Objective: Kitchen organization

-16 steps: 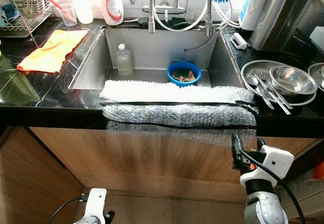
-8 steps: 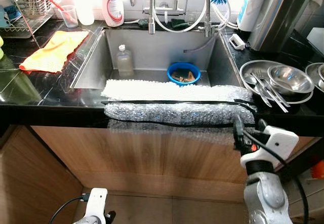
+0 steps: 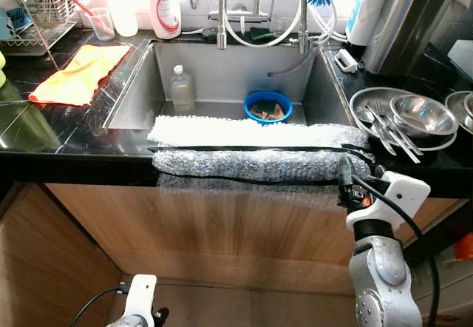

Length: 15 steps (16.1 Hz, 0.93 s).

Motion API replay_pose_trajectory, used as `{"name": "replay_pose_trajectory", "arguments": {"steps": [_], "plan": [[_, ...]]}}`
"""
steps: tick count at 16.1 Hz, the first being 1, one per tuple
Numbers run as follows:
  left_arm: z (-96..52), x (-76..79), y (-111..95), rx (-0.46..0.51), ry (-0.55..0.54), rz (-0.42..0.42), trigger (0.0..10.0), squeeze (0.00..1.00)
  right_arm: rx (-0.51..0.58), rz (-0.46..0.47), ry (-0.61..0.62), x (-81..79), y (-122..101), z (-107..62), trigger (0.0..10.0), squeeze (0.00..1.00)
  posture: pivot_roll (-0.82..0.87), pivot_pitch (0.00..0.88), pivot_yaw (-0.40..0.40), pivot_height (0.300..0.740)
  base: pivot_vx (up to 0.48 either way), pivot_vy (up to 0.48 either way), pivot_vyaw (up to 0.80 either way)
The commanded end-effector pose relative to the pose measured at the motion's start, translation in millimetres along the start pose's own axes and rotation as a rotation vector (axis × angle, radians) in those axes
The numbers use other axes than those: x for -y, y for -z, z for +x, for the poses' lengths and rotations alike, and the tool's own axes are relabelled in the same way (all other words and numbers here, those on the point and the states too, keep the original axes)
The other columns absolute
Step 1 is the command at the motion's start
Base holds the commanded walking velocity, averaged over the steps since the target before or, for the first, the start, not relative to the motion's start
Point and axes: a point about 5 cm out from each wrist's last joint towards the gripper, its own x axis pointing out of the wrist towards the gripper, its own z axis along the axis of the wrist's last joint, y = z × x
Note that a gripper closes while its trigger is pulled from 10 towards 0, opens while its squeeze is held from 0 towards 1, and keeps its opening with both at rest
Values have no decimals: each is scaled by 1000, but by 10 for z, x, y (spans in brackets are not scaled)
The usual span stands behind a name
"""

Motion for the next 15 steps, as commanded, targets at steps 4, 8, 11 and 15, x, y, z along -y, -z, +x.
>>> {"name": "replay_pose_trajectory", "arguments": {"steps": [4,8,11,15], "plan": [[-7,-32,40,-20,-6,22,10000,0,12,-3,24,-6,-41,131,10000,0,-50,60,8,740,0,0,0],[-8,-32,44,-20,-6,22,10000,0,13,3,66,5,-43,235,10000,0,-44,61,7,740,0,0,0],[-9,-35,49,-22,-7,21,10000,0,9,1,94,15,-27,251,10000,0,-39,66,6,740,0,0,0],[-10,-34,54,-25,-6,23,10000,0,14,0,114,22,-30,280,10000,0,-36,68,3,740,0,0,0]]}}
